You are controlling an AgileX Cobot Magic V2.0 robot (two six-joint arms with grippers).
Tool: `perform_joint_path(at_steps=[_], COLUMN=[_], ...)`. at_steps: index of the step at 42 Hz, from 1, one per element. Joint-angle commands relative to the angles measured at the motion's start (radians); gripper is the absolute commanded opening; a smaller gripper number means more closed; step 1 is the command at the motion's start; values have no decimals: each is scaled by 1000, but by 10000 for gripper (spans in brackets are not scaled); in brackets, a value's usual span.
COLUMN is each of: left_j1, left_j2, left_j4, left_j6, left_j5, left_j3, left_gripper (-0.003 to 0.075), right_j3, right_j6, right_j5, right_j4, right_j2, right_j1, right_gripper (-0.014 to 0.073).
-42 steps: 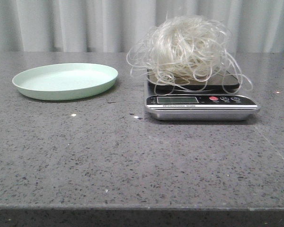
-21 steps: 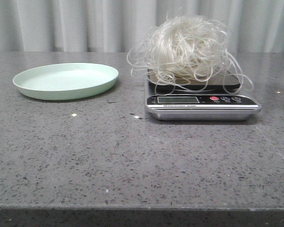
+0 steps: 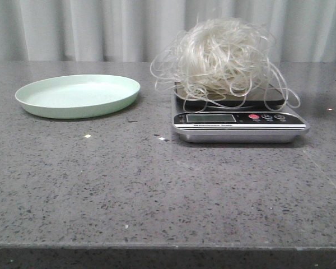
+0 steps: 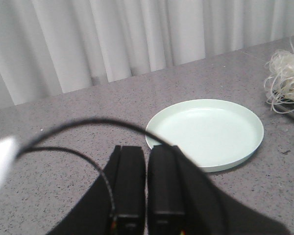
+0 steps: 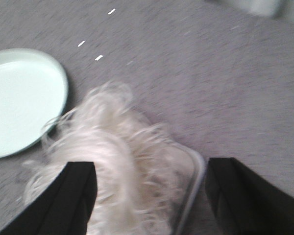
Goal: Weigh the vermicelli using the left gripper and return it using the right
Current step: 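Lower the right gripper into the vermicelli on the scale and close it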
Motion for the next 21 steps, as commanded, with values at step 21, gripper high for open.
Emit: perform_joint_path(at_steps=[21], left_j1=[5], left_j2=[5], left_j4=[2], left_j6=[-10], left_j5=[-81], left_j3=[-27], left_gripper=[136], right_j3=[-91], right_j6=[-351], right_j5=[103], right_j4=[219], right_j2=[156], right_j1=[0], right_gripper=[570])
